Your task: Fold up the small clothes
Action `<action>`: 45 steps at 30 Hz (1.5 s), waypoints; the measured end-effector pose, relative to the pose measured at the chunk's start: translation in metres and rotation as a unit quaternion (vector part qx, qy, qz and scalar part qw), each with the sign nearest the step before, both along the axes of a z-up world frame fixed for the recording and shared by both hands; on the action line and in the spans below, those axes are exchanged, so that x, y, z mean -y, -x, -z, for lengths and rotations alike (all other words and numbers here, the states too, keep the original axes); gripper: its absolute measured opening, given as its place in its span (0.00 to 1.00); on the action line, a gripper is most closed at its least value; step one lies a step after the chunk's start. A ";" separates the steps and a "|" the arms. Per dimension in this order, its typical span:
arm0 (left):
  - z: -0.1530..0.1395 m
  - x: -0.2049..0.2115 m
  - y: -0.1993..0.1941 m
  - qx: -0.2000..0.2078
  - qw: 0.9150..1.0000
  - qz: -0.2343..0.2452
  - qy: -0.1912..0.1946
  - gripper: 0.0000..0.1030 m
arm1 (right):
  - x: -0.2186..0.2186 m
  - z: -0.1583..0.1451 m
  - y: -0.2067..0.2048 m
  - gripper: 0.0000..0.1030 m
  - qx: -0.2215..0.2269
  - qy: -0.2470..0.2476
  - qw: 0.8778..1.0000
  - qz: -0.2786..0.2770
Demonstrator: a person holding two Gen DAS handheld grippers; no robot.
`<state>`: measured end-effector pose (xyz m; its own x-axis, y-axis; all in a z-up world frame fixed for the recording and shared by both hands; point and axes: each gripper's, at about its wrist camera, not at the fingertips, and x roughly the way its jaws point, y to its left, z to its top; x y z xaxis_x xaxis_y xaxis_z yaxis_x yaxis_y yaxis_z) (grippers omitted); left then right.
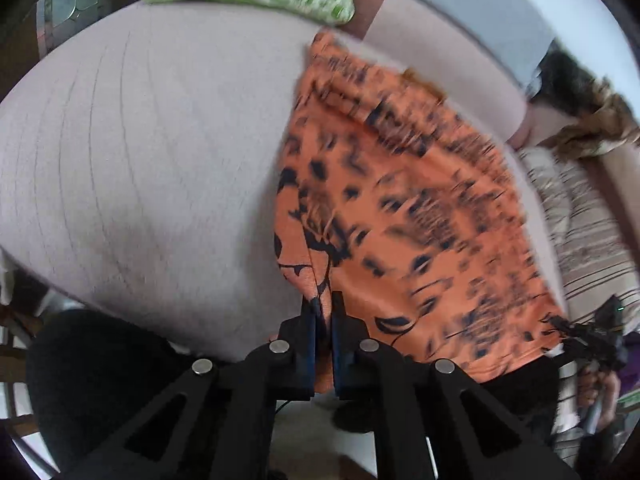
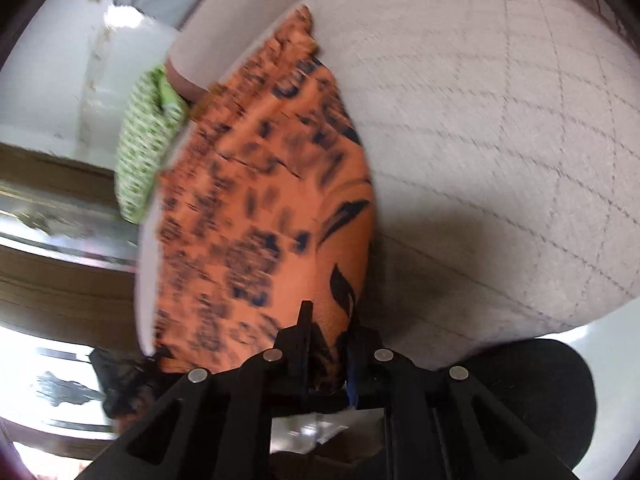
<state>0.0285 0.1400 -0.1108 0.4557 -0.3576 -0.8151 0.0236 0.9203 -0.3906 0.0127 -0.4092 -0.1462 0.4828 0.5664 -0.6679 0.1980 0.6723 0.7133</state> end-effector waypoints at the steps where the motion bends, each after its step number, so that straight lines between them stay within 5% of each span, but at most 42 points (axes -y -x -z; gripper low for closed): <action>1: -0.012 0.000 -0.004 0.011 1.000 0.003 0.012 0.05 | 0.001 -0.007 -0.004 0.13 0.012 -0.011 1.000 0.001; 5: -0.062 -0.001 -0.035 0.062 0.997 0.009 0.045 0.05 | 0.008 -0.049 -0.045 0.13 0.070 -0.047 0.996 0.010; 9: -0.113 -0.005 -0.109 0.119 0.991 0.001 0.066 0.06 | 0.024 -0.100 -0.123 0.13 0.138 -0.054 0.989 0.029; 12: -0.120 -0.008 -0.177 0.143 0.986 -0.035 0.072 0.07 | 0.036 -0.119 -0.196 0.13 0.166 -0.052 0.983 0.058; 13: -0.115 -0.006 -0.196 0.148 0.986 -0.045 0.068 0.11 | 0.039 -0.118 -0.224 0.15 0.169 -0.045 0.982 0.068; 14: -0.106 -0.003 -0.222 0.148 0.986 -0.053 0.055 0.31 | 0.040 -0.114 -0.244 0.17 0.166 -0.034 0.983 0.073; 15: -0.089 0.001 -0.248 0.130 0.989 -0.060 0.033 0.48 | 0.038 -0.098 -0.275 0.25 0.148 -0.018 0.986 0.071; 16: -0.071 0.005 -0.269 0.115 0.991 -0.067 0.002 0.72 | 0.036 -0.082 -0.293 0.54 0.124 -0.006 0.989 0.073; 17: -0.052 0.008 -0.285 0.103 0.992 -0.069 -0.023 0.73 | 0.031 -0.059 -0.309 0.75 0.089 0.033 0.992 0.084; 18: -0.029 0.007 -0.300 0.078 0.993 -0.078 -0.052 0.73 | 0.028 -0.049 -0.314 0.85 0.079 0.056 0.991 0.089; 20: -0.009 -0.005 -0.301 0.051 0.991 -0.104 -0.064 0.72 | 0.022 -0.031 -0.311 0.85 0.086 0.080 0.989 0.086; 22: -0.010 -0.015 -0.286 0.071 0.990 -0.108 -0.050 0.73 | 0.020 -0.025 -0.293 0.85 0.096 0.103 0.986 0.091; 25: -0.019 -0.014 -0.255 0.090 0.992 -0.068 -0.062 0.73 | 0.014 -0.021 -0.275 0.85 0.086 0.169 0.980 0.054; 29: 0.005 0.006 -0.227 0.055 0.997 -0.011 -0.057 0.80 | 0.005 -0.005 -0.265 0.85 0.053 0.163 0.985 0.016; 32: 0.036 0.025 -0.232 0.018 0.995 -0.002 -0.097 0.80 | -0.008 0.011 -0.268 0.85 0.028 0.148 0.989 -0.001; 33: 0.035 0.034 -0.231 0.042 0.992 0.001 -0.121 0.80 | -0.013 0.012 -0.274 0.85 0.026 0.165 0.986 -0.004; 34: 0.033 0.039 -0.231 0.046 0.991 0.006 -0.127 0.67 | -0.018 0.011 -0.277 0.79 0.023 0.165 0.986 -0.011; 35: 0.033 0.042 -0.233 0.041 0.992 0.018 -0.115 0.26 | -0.021 0.010 -0.279 0.64 0.019 0.148 0.989 -0.022; 36: 0.031 0.043 -0.238 0.020 0.996 0.019 -0.090 0.21 | -0.030 0.012 -0.288 0.17 0.003 0.136 0.990 -0.037; 40: 0.001 0.043 -0.234 0.030 0.997 0.004 -0.075 0.15 | -0.038 -0.008 -0.288 0.11 0.012 0.127 0.992 -0.021; 45: -0.061 0.037 -0.174 0.083 0.995 0.013 -0.057 0.15 | -0.042 -0.069 -0.241 0.09 0.065 0.117 0.991 -0.031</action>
<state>0.2025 0.1028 -0.0499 0.5786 -0.2802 -0.7660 0.1031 0.9567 -0.2721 0.2538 -0.3674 -0.0769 0.5423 0.4348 -0.7189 0.0686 0.8299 0.5536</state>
